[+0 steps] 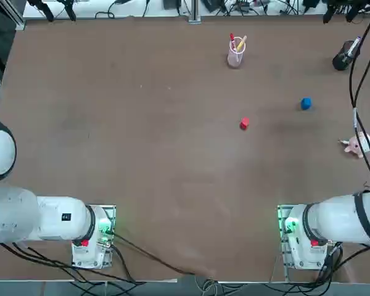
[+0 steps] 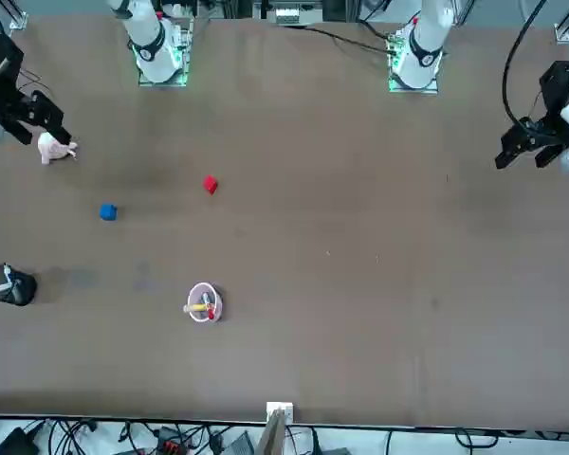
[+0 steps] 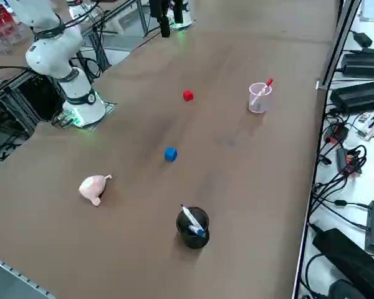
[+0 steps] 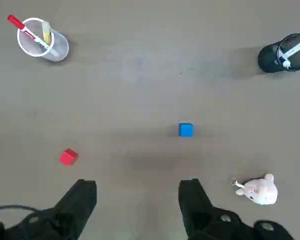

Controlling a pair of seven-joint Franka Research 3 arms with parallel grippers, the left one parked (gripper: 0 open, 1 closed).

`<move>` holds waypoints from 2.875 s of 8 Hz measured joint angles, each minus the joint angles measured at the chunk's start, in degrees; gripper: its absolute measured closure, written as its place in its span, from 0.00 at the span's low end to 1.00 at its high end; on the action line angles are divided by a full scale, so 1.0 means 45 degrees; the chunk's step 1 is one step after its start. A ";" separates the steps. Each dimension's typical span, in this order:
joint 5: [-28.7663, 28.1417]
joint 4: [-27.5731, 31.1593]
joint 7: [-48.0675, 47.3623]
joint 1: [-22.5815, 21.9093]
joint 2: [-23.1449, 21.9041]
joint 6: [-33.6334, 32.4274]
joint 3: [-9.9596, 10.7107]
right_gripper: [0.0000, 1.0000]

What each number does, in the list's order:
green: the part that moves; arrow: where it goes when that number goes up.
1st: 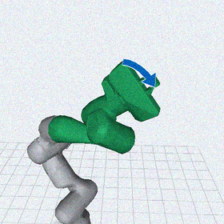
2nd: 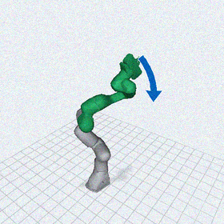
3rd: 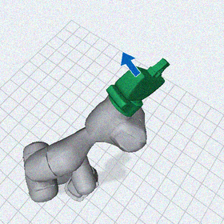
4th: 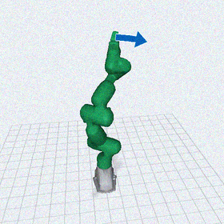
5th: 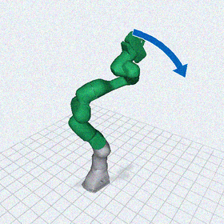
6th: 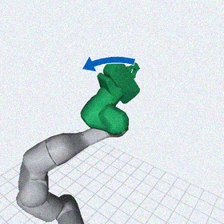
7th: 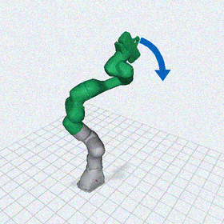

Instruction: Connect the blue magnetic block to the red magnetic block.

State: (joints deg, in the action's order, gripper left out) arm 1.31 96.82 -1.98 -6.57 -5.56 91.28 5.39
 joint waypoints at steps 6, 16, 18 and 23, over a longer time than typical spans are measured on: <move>0.0377 -0.0033 0.0005 -0.0015 0.0311 0.0069 -0.0023 0.00; 0.0686 0.4564 0.1244 0.1657 0.3822 0.7253 0.0199 0.00; 0.0687 0.4927 0.1994 0.1793 0.4440 0.8165 0.0201 0.00; 0.0687 0.6053 0.2689 0.2215 0.5532 1.0487 0.0201 0.00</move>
State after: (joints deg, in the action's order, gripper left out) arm 4.40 124.06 10.12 3.39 19.33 138.47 6.29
